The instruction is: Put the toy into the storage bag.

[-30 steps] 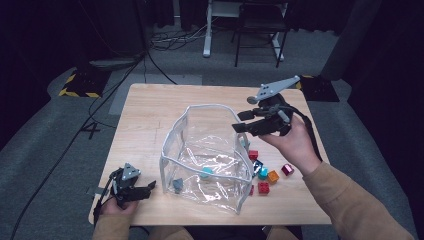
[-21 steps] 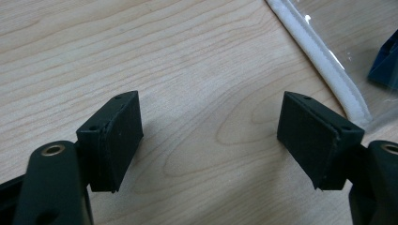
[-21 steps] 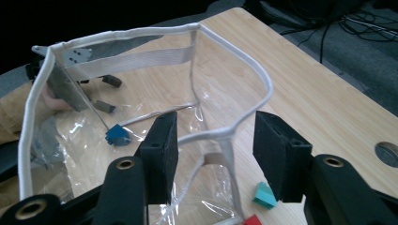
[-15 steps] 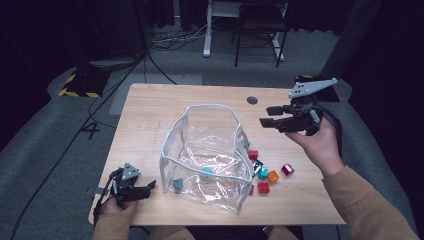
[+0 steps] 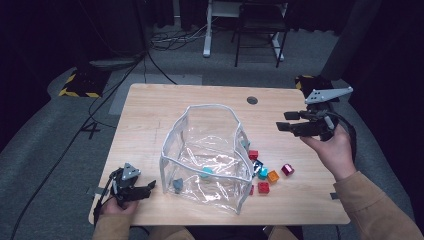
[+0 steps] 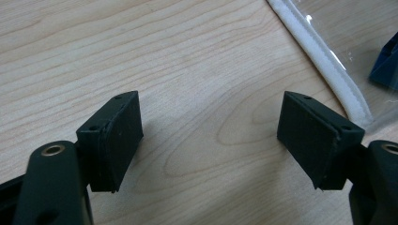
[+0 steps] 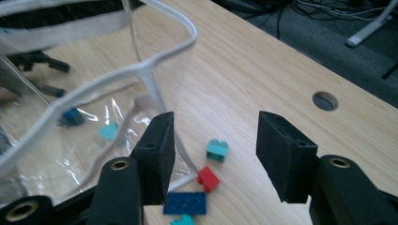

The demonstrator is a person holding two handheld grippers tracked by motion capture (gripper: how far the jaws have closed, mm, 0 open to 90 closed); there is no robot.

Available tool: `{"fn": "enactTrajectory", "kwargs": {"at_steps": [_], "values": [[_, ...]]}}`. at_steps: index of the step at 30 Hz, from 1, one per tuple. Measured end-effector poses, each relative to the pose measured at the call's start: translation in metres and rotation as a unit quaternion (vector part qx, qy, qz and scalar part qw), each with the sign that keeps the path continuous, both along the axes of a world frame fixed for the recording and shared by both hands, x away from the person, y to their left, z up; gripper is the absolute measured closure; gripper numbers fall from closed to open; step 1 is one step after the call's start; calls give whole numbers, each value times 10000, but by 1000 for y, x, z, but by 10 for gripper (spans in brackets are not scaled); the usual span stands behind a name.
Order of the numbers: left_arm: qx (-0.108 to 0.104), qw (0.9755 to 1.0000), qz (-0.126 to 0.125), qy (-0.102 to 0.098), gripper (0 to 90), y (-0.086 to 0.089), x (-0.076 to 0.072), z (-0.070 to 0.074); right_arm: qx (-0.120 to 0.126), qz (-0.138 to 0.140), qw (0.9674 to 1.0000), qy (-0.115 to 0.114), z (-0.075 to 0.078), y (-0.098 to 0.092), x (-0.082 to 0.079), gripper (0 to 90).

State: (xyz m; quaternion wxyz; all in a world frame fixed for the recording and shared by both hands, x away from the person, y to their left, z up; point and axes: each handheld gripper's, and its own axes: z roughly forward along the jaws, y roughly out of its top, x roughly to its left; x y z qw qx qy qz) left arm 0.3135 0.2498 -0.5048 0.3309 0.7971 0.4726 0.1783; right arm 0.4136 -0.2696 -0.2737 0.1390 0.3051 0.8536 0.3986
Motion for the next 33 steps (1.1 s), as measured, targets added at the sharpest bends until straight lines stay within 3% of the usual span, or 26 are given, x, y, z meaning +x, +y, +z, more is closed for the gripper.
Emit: {"fn": "enactTrajectory", "kwargs": {"at_steps": [17,33], "values": [[13,10000,-22,-1,229,0,0,0,-136,-461,9984,303,-60,-33,-3,466],[14,10000,-23,0,229,0,0,0,-302,-811,9933,767,-128,-50,-8,437]]}}
